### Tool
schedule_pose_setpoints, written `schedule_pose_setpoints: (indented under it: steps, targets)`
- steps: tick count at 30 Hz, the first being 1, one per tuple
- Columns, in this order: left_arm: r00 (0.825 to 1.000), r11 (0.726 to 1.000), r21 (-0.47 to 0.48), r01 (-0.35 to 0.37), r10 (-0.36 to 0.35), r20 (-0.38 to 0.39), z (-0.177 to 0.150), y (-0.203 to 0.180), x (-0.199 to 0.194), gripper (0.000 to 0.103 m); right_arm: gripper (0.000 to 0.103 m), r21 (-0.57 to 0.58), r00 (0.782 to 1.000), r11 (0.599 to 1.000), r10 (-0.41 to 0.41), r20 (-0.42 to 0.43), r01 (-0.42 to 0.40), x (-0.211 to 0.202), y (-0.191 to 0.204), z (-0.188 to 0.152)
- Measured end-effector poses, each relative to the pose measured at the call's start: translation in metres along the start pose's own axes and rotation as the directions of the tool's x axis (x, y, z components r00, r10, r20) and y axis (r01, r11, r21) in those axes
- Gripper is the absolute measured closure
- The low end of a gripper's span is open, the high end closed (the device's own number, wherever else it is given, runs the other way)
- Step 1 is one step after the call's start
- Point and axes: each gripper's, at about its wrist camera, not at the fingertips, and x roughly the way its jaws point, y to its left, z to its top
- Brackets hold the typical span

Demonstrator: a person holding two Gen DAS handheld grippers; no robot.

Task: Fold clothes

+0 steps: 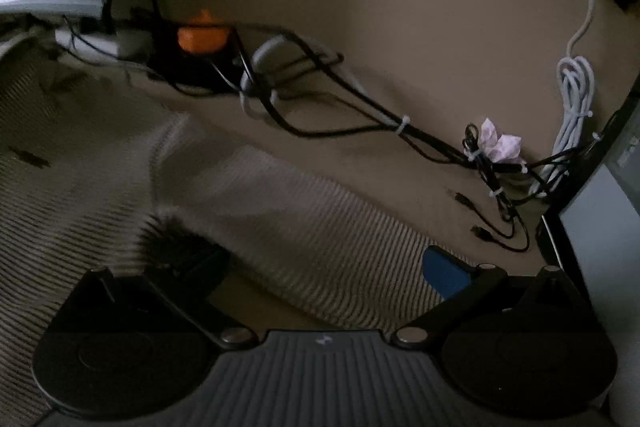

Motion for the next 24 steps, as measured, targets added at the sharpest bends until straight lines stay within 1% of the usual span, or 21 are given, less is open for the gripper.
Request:
schedule_pose_setpoints:
  steps: [1,2,3,4,6,9,10,11,12,13,14,15,16,17,18,19,20,21,22,23,24]
  targets:
    - [0.998,0.997,-0.038,-0.063,0.063,0.002,0.004,0.01,0.006,0.0,0.0,-0.002,1.0,1.0,-0.006,-0.01,0.006,0.004,-0.001,-0.001]
    - [0.993,0.988,-0.097,-0.122,0.122,-0.007,0.006,0.026,0.011,0.0,0.0,0.003,1.0,1.0,-0.008,-0.019,0.008,0.006,-0.004,0.0]
    - [0.983,0.968,-0.174,-0.181,0.179,-0.027,0.007,0.047,0.014,0.0,0.0,0.018,1.0,1.0,-0.004,-0.022,0.004,0.007,-0.009,0.0]
    - [0.971,0.939,-0.249,-0.238,0.233,-0.052,0.008,0.068,0.017,0.0,0.0,0.033,1.0,0.999,0.002,-0.027,-0.001,0.009,-0.013,0.0]
    - [0.944,0.864,-0.382,-0.329,0.312,-0.108,0.0,0.111,0.018,0.0,0.0,0.062,0.999,0.998,0.021,-0.039,-0.019,0.012,-0.02,0.0]
    - [0.921,0.799,-0.46,-0.389,0.334,-0.199,-0.019,0.148,0.017,0.0,0.0,0.108,0.997,0.993,0.061,-0.057,-0.054,0.015,-0.028,0.003]
    - [0.915,0.777,-0.484,-0.402,0.332,-0.228,-0.026,0.159,0.016,0.0,0.0,0.138,0.996,0.988,0.077,-0.05,-0.069,0.012,-0.031,0.005]
    - [0.92,0.764,-0.513,-0.39,0.305,-0.245,-0.033,0.163,0.012,0.0,0.0,0.175,0.994,0.98,0.101,-0.032,-0.094,0.008,-0.035,0.007]
    - [0.933,0.759,-0.544,-0.358,0.264,-0.245,-0.039,0.164,0.007,0.0,0.0,0.217,0.991,0.968,0.131,-0.011,-0.126,0.002,-0.038,0.009]
    - [0.953,0.759,-0.579,-0.298,0.202,-0.226,-0.046,0.161,-0.003,0.0,0.0,0.248,0.988,0.957,0.152,0.007,-0.149,-0.002,-0.041,0.012]
    - [0.975,0.764,-0.61,-0.213,0.12,-0.189,-0.049,0.154,-0.013,0.0,0.0,0.276,0.985,0.946,0.17,0.023,-0.17,-0.005,-0.043,0.015]
    - [0.99,0.767,-0.632,-0.108,0.024,-0.14,-0.051,0.144,-0.023,0.0,0.0,0.293,0.983,0.939,0.181,0.026,-0.181,-0.006,-0.043,0.018]
    - [0.992,0.764,-0.644,0.021,-0.095,-0.08,-0.05,0.129,-0.032,0.0,0.0,0.303,0.983,0.936,0.184,0.019,-0.181,-0.003,-0.042,0.021]
    - [0.978,0.755,-0.64,0.14,-0.208,-0.031,-0.047,0.112,-0.039,0.0,0.0,0.313,0.984,0.934,0.178,0.018,-0.174,0.001,-0.042,0.024]
    - [0.949,0.735,-0.629,0.253,-0.315,0.014,-0.044,0.094,-0.046,0.0,0.0,0.326,0.986,0.931,0.164,0.028,-0.164,0.004,-0.042,0.026]
    - [0.913,0.713,-0.612,0.343,-0.405,0.04,-0.041,0.074,-0.054,0.0,0.0,0.343,0.987,0.926,0.155,0.039,-0.159,0.007,-0.043,0.028]
    - [0.878,0.691,-0.596,0.409,-0.476,0.052,-0.04,0.055,-0.06,0.0,0.0,0.357,0.986,0.919,0.16,0.042,-0.165,0.011,-0.045,0.03]
    - [0.845,0.674,-0.579,0.459,-0.532,0.05,-0.038,0.035,-0.066,0.0,0.0,0.371,0.985,0.913,0.165,0.046,-0.17,0.015,-0.046,0.033]
    - [0.808,0.653,-0.563,0.507,-0.587,0.047,-0.036,0.015,-0.071,0.0,0.0,0.381,0.984,0.908,0.171,0.043,-0.174,0.02,-0.048,0.035]
    - [0.774,0.635,-0.547,0.546,-0.632,0.04,-0.034,-0.004,-0.075,0.0,0.0,0.375,0.984,0.911,0.177,0.02,-0.171,0.027,-0.047,0.036]
    - [0.757,0.633,-0.532,0.563,-0.652,0.024,-0.035,-0.019,-0.077,0.0,0.0,0.367,0.984,0.916,0.179,-0.005,-0.164,0.033,-0.046,0.036]
